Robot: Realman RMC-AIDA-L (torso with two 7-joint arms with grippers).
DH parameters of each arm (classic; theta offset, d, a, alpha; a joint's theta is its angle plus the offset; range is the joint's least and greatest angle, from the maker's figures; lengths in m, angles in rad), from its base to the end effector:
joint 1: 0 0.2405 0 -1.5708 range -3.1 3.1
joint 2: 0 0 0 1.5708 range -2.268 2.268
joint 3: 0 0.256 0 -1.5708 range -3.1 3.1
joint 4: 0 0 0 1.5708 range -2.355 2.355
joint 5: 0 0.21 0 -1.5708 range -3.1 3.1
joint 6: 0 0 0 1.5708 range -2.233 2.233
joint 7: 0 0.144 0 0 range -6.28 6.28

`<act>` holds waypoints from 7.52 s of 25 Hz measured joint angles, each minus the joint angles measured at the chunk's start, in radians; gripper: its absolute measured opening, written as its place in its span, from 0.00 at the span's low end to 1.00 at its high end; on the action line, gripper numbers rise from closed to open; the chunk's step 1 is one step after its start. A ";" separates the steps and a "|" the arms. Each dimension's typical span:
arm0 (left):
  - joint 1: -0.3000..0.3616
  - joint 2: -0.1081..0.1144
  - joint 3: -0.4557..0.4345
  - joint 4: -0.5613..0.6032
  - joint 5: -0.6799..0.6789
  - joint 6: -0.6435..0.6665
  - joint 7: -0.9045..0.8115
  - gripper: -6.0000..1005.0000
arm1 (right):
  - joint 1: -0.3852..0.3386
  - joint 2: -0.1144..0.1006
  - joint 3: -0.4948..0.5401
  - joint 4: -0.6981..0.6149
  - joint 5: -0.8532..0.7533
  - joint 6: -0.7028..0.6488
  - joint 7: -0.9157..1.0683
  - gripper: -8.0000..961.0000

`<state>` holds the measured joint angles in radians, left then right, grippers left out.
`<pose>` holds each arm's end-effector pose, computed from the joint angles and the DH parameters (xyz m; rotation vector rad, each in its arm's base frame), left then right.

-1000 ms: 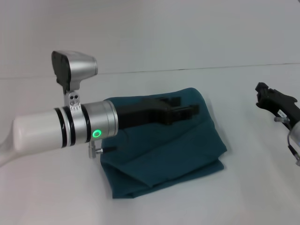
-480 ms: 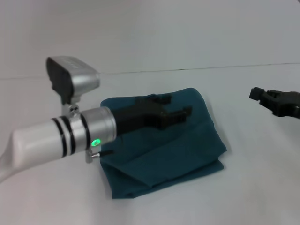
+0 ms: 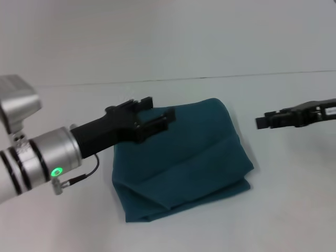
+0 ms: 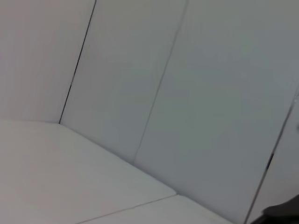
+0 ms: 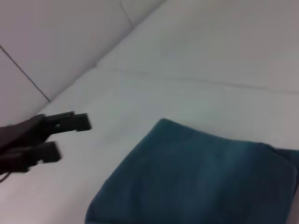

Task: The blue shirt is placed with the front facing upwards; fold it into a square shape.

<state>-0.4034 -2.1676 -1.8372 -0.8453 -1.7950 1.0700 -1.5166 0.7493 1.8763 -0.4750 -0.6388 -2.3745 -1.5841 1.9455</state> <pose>-0.1903 0.3551 -0.0444 -2.4400 -0.7481 -0.9750 0.2632 0.3918 0.0857 -2.5773 1.1933 0.3949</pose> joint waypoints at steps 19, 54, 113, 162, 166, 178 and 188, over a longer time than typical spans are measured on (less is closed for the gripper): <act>0.070 0.008 -0.143 0.052 0.010 0.132 -0.001 0.74 | 0.131 0.036 -0.344 0.019 -0.116 0.196 0.412 0.75; 0.063 0.009 -0.146 0.086 0.021 0.123 0.012 0.73 | 0.116 0.124 -0.385 -0.003 -0.143 0.286 0.337 0.28; 0.043 0.017 -0.174 0.077 0.058 0.108 0.036 0.73 | -0.093 0.034 -0.076 -0.168 -0.034 -0.141 0.361 0.66; 0.071 0.002 -0.345 0.092 0.051 0.193 0.140 0.73 | -0.101 0.230 -0.081 0.639 0.886 0.537 -1.502 0.01; 0.066 0.002 -0.346 0.096 0.051 0.196 0.144 0.73 | -0.014 0.232 -0.037 0.714 0.918 0.677 -1.609 0.01; 0.068 0.002 -0.344 0.105 0.053 0.200 0.162 0.73 | -0.025 0.222 0.257 0.704 0.919 0.820 -1.614 0.01; 0.066 0.002 -0.344 0.115 0.057 0.203 0.168 0.73 | -0.088 0.229 0.191 0.735 0.715 0.663 -1.660 0.01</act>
<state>-0.3374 -2.1659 -2.1815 -0.7307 -1.7380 1.2730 -1.3489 0.6614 2.1053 -0.2838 0.0967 -1.6599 -0.9215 0.2852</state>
